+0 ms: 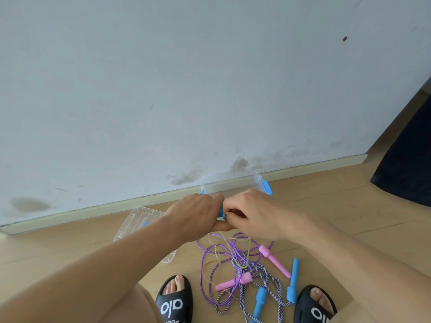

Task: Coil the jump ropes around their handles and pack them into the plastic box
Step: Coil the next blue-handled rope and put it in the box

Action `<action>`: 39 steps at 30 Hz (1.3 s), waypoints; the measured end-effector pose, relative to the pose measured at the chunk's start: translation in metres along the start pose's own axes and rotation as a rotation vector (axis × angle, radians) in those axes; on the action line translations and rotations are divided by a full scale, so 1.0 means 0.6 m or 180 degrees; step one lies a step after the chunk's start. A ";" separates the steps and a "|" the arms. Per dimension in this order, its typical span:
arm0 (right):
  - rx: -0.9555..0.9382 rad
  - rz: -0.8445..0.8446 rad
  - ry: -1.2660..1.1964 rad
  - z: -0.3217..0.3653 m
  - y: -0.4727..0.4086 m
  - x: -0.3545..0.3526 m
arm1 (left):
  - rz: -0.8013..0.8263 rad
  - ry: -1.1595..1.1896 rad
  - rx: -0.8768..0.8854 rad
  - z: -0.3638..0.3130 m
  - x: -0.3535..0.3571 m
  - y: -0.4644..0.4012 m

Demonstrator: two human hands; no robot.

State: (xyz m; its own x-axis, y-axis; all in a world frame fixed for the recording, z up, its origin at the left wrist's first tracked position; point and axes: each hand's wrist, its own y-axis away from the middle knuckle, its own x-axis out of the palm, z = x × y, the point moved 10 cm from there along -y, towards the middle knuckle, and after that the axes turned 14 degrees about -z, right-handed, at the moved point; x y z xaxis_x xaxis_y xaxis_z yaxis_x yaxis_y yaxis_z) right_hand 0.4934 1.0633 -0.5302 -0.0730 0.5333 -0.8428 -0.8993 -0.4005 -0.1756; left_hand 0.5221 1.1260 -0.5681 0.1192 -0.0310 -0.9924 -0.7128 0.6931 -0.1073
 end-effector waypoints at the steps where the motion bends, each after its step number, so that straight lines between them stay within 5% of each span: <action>1: -0.0006 0.0006 -0.0085 0.000 -0.001 -0.003 | 0.0000 0.0033 0.0027 -0.004 -0.002 0.000; 17: 0.0830 0.0313 -0.1717 -0.033 -0.004 -0.026 | -0.0081 0.0448 0.0227 -0.039 -0.031 0.010; 26: 0.0870 0.0253 -0.1771 -0.036 0.001 -0.018 | 0.0088 0.1574 -0.0303 -0.027 -0.031 0.015; 39: 0.1158 -0.0125 -0.2057 -0.064 -0.007 -0.025 | -0.0064 0.1689 -0.0156 -0.036 -0.049 0.016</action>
State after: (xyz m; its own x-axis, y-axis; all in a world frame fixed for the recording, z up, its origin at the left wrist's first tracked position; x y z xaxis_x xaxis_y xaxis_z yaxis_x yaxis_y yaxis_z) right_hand 0.5150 1.0285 -0.5360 -0.1760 0.9193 -0.3520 -0.9843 -0.1599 0.0747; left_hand 0.4967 1.1181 -0.5412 -0.2236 -0.4127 -0.8830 -0.7470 0.6545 -0.1168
